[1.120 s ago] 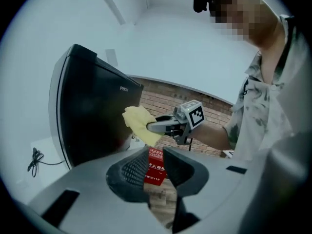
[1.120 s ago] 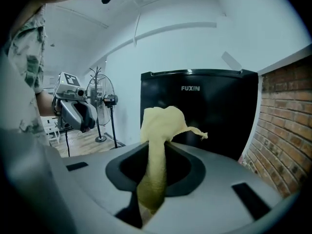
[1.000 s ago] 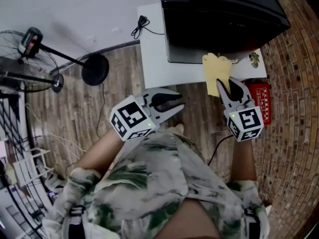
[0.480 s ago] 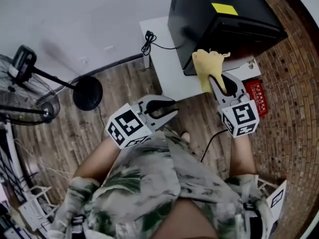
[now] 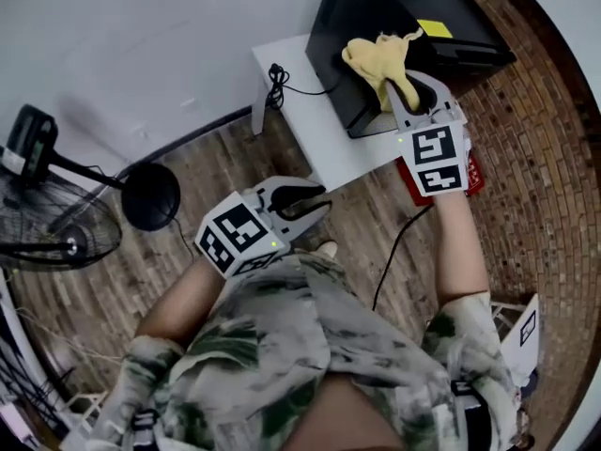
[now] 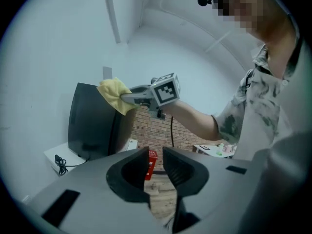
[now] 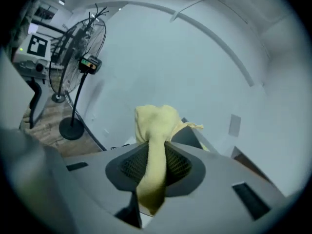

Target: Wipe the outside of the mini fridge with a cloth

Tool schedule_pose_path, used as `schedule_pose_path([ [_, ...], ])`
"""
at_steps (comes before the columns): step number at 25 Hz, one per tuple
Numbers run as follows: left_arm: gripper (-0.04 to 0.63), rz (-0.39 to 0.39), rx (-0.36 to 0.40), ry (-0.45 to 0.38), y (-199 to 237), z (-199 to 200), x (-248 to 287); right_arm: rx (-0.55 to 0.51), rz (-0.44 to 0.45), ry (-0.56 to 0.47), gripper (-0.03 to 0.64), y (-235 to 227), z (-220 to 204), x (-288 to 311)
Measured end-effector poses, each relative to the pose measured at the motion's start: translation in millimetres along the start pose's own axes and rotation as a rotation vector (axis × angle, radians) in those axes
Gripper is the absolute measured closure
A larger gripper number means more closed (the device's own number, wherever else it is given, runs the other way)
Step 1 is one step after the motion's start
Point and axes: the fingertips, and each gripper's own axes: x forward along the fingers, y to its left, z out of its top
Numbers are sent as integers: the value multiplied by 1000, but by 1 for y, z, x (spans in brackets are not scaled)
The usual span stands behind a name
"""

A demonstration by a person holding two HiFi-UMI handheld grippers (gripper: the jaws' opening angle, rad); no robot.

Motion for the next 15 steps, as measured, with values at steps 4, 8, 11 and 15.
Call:
schedule_pose_path([
  [4, 503, -47, 27, -16, -9, 6, -7, -102, -117, 68, 522, -30, 22, 13],
  [8, 503, -91, 22, -24, -18, 1, -15, -169, -200, 163, 522, -52, 30, 31],
  [11, 503, -102, 18, -32, -23, -3, -20, -208, -238, 226, 522, -61, 31, 45],
  [15, 503, -96, 6, -38, -26, -9, -32, -223, -259, 310, 522, -66, 21, 66],
])
